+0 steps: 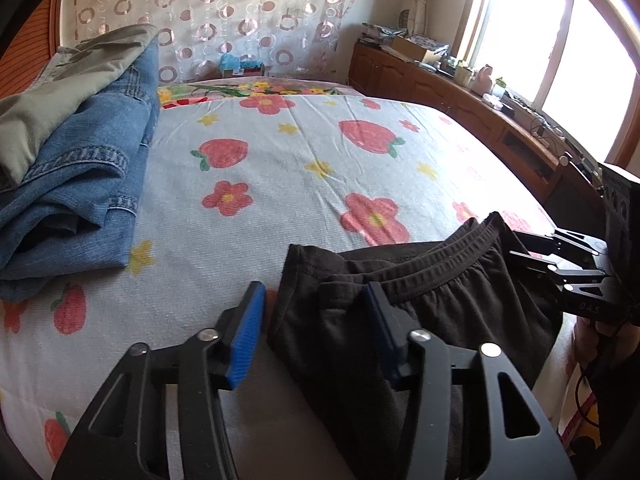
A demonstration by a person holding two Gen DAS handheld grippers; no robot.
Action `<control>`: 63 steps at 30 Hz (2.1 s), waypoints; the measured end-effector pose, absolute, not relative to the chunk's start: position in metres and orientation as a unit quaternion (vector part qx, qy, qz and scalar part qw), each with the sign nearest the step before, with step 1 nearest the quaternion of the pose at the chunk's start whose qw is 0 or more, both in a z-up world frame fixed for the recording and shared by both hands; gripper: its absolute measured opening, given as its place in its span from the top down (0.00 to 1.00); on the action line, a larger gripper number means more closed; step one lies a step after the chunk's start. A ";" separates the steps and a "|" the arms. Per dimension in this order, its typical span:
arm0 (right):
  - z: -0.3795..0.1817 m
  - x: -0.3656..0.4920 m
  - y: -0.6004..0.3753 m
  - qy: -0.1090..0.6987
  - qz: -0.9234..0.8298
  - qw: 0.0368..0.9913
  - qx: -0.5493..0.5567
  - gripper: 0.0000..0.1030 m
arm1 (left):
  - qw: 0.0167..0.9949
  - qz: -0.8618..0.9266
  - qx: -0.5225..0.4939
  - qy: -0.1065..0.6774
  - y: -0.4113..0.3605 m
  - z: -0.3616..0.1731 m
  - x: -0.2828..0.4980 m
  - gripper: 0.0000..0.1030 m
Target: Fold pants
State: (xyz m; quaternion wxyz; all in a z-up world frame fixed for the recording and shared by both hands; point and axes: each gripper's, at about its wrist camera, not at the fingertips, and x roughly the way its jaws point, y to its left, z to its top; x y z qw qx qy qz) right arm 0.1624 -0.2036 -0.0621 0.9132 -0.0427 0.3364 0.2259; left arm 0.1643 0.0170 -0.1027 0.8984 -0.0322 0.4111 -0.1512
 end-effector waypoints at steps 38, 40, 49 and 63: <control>-0.025 0.108 -0.212 0.259 0.262 0.929 -0.027 0.89 | 0.936 -0.193 -0.018 0.293 0.000 -0.017 0.102 0.85; -0.020 0.105 -0.211 0.252 0.262 0.931 -0.029 0.89 | 0.939 -0.192 -0.015 0.286 -0.001 -0.012 0.099 0.85; 0.000 0.094 -0.211 0.220 0.265 0.938 -0.033 0.89 | 0.949 -0.188 -0.009 0.252 0.003 0.016 0.088 0.85; 0.020 0.083 -0.214 0.166 0.271 0.947 -0.044 0.89 | 0.963 -0.181 -0.001 0.201 0.013 0.051 0.076 0.85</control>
